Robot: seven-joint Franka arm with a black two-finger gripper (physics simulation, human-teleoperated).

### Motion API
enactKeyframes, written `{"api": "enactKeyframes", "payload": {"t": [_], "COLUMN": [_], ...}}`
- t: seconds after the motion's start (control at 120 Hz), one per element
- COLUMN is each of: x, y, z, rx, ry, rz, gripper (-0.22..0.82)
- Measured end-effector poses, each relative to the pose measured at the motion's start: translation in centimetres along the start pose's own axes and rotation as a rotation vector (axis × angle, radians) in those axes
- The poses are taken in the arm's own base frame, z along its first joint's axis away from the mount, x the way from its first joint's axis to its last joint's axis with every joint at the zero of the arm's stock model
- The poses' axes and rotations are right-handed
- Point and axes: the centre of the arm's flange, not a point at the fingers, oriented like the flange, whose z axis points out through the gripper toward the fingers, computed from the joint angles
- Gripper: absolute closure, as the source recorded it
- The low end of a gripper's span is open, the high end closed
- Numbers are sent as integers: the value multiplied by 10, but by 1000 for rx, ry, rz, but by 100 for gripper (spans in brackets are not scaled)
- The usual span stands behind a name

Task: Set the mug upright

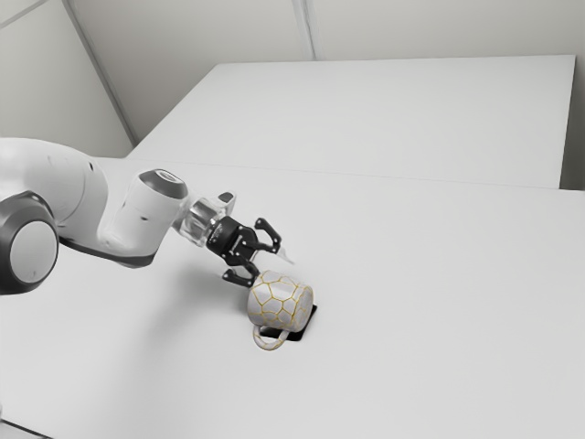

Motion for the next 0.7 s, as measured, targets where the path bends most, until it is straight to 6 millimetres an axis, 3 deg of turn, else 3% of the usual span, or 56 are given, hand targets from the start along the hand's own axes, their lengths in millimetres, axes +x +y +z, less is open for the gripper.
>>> {"api": "enactKeyframes", "payload": {"t": [0.175,0.4,0.575,0.7], "x": [0,-3,-24,-45], "y": [2,10,54,71], "z": [-1,-2,-33,-32], "rx": [-2,1,105,325], "ry": [4,12,84,170], "rz": [4,19,146,267], "gripper": [67,74,74,74]}}
